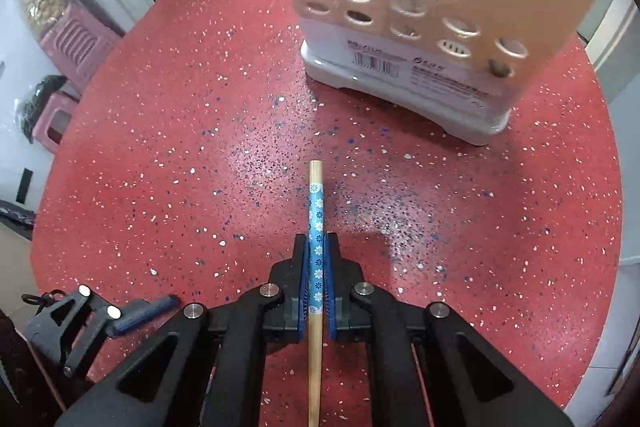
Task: Organize utensils
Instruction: 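Grasp the blue patterned chopstick with the right tool while the left tool grasps the brown spoon, then lift the chopstick and spoon with both tools and carry them over the holder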
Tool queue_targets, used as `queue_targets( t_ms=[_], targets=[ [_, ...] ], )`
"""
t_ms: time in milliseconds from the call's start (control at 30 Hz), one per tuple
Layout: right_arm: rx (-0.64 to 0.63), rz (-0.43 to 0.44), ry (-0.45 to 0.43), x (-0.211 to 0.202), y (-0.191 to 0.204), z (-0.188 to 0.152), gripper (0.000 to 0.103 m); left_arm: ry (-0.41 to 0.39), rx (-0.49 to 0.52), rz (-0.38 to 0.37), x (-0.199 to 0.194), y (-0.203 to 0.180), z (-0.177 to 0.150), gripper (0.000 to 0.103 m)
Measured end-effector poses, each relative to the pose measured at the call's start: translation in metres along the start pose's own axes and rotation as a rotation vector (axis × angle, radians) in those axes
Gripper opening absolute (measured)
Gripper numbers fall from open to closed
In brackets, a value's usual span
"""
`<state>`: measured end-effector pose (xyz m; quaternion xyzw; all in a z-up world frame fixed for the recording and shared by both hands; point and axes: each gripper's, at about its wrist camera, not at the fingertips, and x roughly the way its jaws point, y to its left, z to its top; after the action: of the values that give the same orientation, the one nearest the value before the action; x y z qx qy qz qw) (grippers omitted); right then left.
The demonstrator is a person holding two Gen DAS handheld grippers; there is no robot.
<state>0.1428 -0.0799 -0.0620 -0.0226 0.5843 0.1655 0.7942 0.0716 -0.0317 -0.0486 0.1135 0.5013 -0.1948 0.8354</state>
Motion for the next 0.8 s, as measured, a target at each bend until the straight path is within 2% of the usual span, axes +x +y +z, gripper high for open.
queue_targets(
  t_ms=[167,200,233,433,800],
  targets=[
    [0.009,0.027,-0.031,-0.022,-0.012,-0.014,0.008,0.024,0.050,-0.034,0.001,-0.013,0.006,0.047],
    [0.011,0.033,-0.039,-0.025,-0.014,-0.016,0.008,0.025,0.055,-0.038,0.001,-0.015,0.006,0.039],
    [0.013,0.036,-0.046,-0.027,-0.016,-0.017,0.008,0.025,0.060,-0.036,-0.001,-0.020,0.007,0.037],
    [0.028,0.065,-0.095,-0.049,-0.030,-0.030,0.008,-0.021,-0.017,-0.046,-0.008,-0.016,0.000,0.037],
    [0.063,0.138,-0.185,-0.083,-0.056,-0.053,0.008,-0.214,-0.197,-0.037,-0.053,0.002,-0.002,0.037]
  ],
)
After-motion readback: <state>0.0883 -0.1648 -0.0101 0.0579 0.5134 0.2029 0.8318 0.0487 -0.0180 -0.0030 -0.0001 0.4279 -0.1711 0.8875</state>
